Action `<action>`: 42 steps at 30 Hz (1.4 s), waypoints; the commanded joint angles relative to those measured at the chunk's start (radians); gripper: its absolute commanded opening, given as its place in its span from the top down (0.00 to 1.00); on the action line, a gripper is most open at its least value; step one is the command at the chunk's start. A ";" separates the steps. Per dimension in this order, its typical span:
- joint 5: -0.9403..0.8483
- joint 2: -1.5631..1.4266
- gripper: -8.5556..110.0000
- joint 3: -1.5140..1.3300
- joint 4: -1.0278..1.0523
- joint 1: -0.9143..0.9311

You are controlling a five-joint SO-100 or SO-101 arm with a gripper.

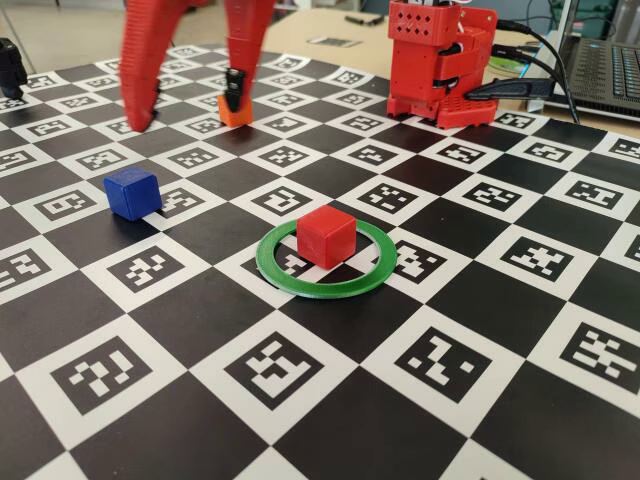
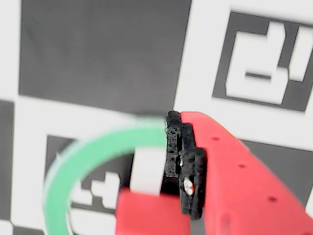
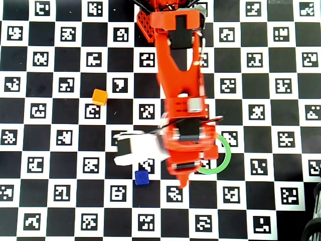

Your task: Grab the red cube then put it in the green circle then put the blue cube on top and finally the orange cube on top

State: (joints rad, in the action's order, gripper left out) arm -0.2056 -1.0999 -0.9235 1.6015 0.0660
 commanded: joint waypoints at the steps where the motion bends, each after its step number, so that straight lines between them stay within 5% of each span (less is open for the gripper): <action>1: -0.020 -0.051 0.58 0.123 -0.012 0.067; 42: -0.067 0.356 0.59 0.230 -0.209 0.138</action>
State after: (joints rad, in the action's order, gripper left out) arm -0.2684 -0.6980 -0.7225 1.4036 0.1902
